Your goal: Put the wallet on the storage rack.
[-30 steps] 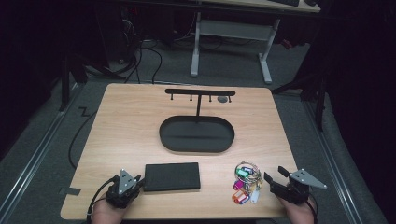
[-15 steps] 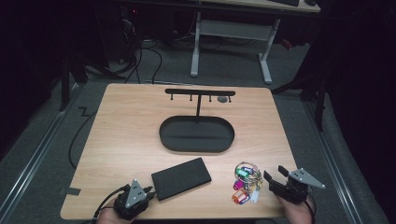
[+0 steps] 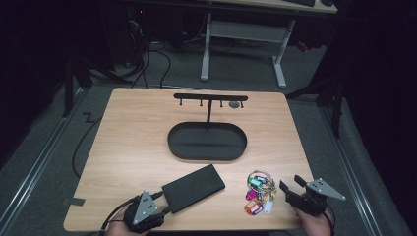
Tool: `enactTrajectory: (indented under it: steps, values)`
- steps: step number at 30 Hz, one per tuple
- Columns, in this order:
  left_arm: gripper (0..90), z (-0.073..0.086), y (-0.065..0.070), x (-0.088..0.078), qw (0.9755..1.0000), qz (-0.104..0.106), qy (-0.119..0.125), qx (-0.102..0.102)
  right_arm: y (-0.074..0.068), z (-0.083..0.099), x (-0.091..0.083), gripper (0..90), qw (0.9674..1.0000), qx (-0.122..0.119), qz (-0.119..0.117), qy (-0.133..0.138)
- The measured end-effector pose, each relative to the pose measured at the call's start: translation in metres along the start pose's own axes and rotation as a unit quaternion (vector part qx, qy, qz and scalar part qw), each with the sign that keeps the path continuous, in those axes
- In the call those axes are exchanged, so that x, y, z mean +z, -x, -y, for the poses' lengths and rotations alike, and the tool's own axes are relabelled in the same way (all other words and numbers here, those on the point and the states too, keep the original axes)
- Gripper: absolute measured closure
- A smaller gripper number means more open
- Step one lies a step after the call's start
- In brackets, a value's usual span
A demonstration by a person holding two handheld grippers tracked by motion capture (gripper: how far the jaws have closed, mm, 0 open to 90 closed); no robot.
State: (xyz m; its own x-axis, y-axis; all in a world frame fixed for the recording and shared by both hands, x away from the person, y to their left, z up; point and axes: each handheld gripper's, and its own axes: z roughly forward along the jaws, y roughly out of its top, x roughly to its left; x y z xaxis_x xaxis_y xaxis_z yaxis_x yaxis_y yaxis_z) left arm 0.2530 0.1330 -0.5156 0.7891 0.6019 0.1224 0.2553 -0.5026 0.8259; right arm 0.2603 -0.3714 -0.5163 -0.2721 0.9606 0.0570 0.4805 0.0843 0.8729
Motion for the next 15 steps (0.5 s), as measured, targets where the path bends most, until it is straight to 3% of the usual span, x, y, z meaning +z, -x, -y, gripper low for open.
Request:
enactTrajectory:
  steps: [5, 7, 11, 13, 15]
  values:
    - [40.6, -0.007, 0.008, 0.014, 0.9996, 0.023, 0.007, 0.013, -0.002, -0.001, 0.001, 33.3, 0.9999, -0.009, -0.008, 0.002]
    - [40.6, -0.011, 0.011, 0.023, 0.9996, 0.019, -0.002, 0.022, -0.003, -0.001, 0.001, 33.1, 0.9999, -0.004, -0.012, 0.001]
    - [41.1, -0.015, 0.021, 0.037, 0.9974, 0.014, -0.032, 0.062, -0.004, -0.001, 0.002, 33.1, 0.9999, 0.001, -0.011, 0.006]
    - [40.6, -0.014, 0.026, 0.04, 0.9951, 0.006, -0.037, 0.092, -0.004, -0.002, 0.002, 33.2, 0.9999, 0.004, 0.001, 0.012]
    - [38.8, -0.013, 0.028, 0.04, 0.9935, 0.003, -0.039, 0.107, -0.005, -0.003, 0.004, 33.3, 0.9998, 0.013, 0.007, 0.011]
